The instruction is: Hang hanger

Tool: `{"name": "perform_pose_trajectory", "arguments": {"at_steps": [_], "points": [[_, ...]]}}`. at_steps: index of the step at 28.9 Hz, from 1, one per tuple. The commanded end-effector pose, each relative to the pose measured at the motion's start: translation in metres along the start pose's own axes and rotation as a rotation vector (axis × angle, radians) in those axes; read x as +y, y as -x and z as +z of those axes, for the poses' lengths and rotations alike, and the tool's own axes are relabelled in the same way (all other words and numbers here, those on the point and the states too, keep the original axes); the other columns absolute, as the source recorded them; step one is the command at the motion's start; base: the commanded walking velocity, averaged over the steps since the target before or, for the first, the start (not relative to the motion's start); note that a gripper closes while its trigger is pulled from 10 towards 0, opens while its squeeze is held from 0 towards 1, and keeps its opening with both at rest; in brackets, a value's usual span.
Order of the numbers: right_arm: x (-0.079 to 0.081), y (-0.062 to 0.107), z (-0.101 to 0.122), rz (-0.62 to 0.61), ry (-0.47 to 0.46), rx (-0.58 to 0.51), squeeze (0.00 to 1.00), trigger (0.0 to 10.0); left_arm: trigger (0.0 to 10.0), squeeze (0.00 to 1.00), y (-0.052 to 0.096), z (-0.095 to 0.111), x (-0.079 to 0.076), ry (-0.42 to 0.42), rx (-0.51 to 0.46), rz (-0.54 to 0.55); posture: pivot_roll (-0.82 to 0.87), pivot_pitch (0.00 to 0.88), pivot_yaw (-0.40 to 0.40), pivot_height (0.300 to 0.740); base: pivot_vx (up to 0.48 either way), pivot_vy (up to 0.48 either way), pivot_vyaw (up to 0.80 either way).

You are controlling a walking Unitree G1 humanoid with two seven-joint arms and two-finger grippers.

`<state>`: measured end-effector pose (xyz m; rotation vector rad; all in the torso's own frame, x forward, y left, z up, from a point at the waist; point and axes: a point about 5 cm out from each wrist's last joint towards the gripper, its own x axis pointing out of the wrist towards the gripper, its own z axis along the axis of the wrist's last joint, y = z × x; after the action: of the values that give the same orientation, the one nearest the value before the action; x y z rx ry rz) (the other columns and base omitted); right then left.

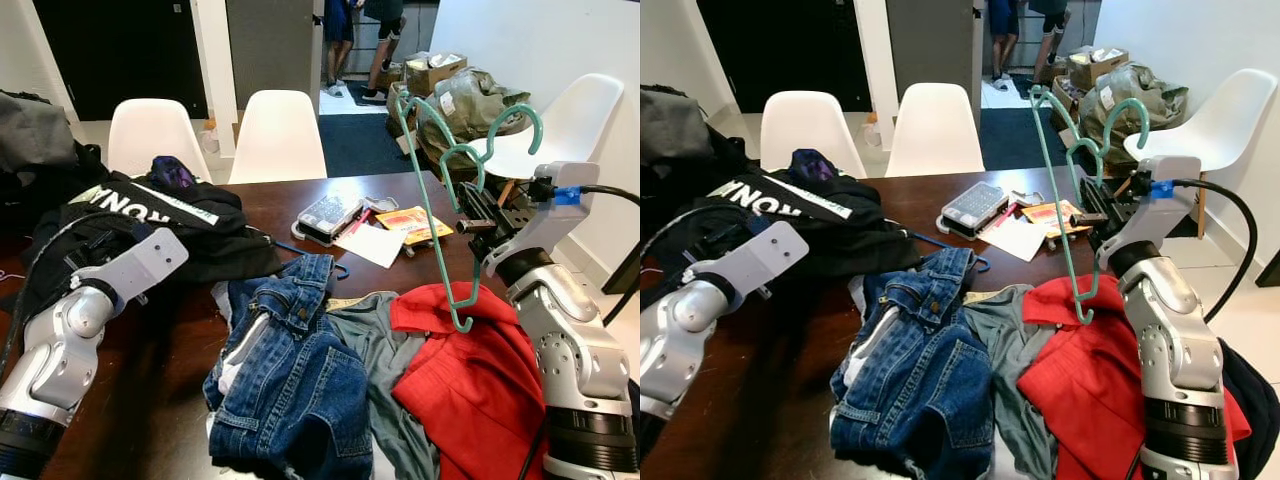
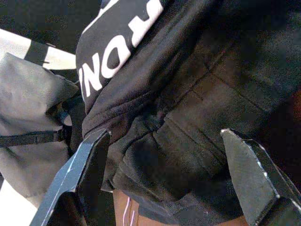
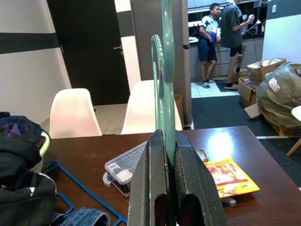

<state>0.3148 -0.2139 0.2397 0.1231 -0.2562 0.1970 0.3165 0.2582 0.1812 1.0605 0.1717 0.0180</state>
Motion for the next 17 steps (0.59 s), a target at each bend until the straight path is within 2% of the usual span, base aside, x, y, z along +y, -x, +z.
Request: {"name": "perform_pose_trajectory", "arguments": {"at_steps": [1,7,17], "points": [[-0.001,0.002,0.004,-0.005,-0.004,-0.010,0.00,10.0,10.0,0.00,-0.003,0.000,0.006,-0.022,-0.005,0.019,-0.10,0.000,0.000,0.740,0.000,0.000,0.00],[-0.001,0.001,0.005,-0.003,-0.002,-0.014,0.00,10.0,10.0,0.00,-0.011,0.013,0.010,-0.027,-0.056,0.033,-0.10,0.000,-0.003,0.740,0.000,0.000,0.00],[-0.002,0.002,0.007,-0.005,0.002,-0.018,0.00,10.0,10.0,0.00,-0.019,0.019,0.008,-0.038,-0.086,0.022,-0.11,0.000,-0.001,0.740,0.000,0.000,0.00]]}}
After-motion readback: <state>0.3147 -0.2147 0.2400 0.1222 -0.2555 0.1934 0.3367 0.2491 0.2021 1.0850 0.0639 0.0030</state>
